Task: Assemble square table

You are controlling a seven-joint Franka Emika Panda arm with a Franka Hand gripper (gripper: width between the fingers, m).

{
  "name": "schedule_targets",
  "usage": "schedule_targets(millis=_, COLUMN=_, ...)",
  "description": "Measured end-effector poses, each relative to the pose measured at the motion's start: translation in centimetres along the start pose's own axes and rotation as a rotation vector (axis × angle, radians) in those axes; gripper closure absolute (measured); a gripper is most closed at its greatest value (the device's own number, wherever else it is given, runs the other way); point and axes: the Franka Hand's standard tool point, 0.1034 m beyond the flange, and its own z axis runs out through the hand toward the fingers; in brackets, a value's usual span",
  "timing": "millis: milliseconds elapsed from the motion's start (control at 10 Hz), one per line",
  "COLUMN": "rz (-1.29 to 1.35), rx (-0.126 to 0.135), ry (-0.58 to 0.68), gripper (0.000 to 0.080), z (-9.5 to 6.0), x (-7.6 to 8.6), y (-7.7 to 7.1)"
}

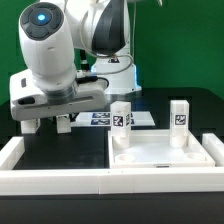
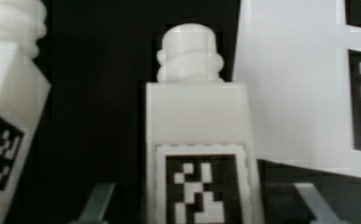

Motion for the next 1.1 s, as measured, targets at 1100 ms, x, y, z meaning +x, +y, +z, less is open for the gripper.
schedule_targets(millis=1100, rz=0.041, rx=0.029, ry=0.358, gripper=0.0509, z=-7.3, x=1.3, y=-1.6)
